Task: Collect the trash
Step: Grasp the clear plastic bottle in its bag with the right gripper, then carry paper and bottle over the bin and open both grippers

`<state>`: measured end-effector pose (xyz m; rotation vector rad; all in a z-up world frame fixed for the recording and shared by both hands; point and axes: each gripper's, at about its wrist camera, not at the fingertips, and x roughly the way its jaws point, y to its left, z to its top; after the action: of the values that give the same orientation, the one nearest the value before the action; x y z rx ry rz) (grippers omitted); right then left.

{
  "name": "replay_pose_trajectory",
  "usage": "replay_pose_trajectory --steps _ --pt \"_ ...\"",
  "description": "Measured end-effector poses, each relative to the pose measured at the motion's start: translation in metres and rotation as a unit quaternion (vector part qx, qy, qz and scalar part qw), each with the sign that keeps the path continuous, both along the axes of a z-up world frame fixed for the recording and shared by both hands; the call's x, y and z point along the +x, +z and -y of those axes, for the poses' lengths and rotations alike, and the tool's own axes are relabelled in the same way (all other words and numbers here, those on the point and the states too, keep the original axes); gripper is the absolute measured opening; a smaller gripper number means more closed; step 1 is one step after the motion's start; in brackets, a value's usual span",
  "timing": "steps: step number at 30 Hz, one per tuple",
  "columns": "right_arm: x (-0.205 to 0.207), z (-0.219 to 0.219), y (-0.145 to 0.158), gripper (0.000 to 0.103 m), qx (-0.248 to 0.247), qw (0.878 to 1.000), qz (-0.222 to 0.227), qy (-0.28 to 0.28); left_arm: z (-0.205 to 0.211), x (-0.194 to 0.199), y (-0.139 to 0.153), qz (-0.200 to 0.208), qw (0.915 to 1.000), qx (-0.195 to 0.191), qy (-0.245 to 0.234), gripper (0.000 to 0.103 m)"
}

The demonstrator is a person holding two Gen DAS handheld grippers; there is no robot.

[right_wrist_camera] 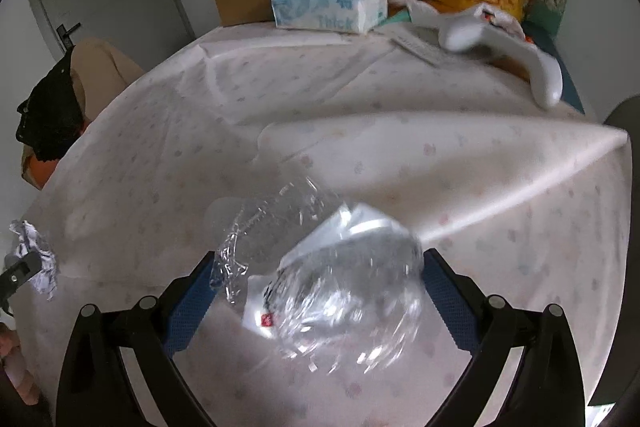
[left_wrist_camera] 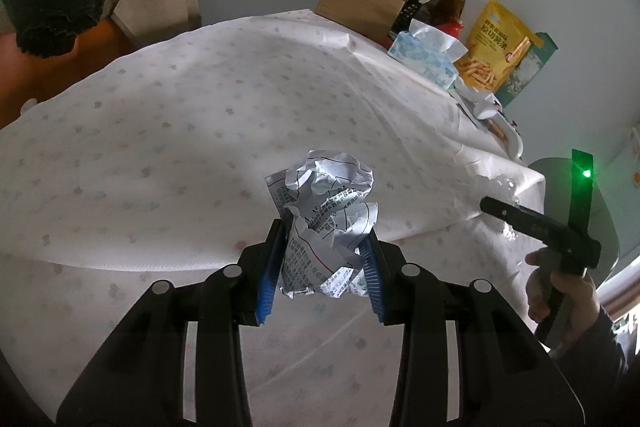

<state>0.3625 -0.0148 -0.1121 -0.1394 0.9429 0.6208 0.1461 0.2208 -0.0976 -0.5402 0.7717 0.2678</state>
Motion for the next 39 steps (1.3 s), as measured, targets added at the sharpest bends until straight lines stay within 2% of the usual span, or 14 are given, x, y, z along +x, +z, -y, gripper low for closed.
replay_pose_trajectory --steps 3,10,16,23,29,35,39 --pt "-0.006 -0.002 0.004 0.089 0.012 1.0 -0.005 0.007 -0.002 -0.001 -0.001 -0.001 1.0 -0.003 0.002 0.038" --pt "-0.059 -0.006 0.014 0.088 0.001 0.998 0.028 0.056 0.004 0.001 -0.002 0.001 1.0 -0.002 -0.007 0.038" --pt "-0.088 0.008 0.028 0.088 0.033 0.999 0.021 0.033 0.017 0.001 -0.001 0.005 1.0 0.001 -0.004 0.037" --pt "-0.122 0.024 0.045 0.088 0.042 0.999 0.031 0.011 0.04 -0.003 0.016 0.026 0.9992 0.009 -0.03 0.037" --pt "-0.148 0.057 0.061 0.088 0.058 0.996 0.048 -0.044 0.066 -0.004 0.03 0.047 0.9966 0.006 -0.068 0.037" --pt "-0.17 0.099 0.06 0.088 0.067 0.992 0.041 -0.096 0.105 0.003 0.033 0.054 0.9911 0.0 -0.122 0.037" --pt "-0.181 0.142 0.056 0.088 0.073 0.985 0.041 -0.153 0.136 0.009 0.031 0.053 0.986 -0.003 -0.158 0.037"
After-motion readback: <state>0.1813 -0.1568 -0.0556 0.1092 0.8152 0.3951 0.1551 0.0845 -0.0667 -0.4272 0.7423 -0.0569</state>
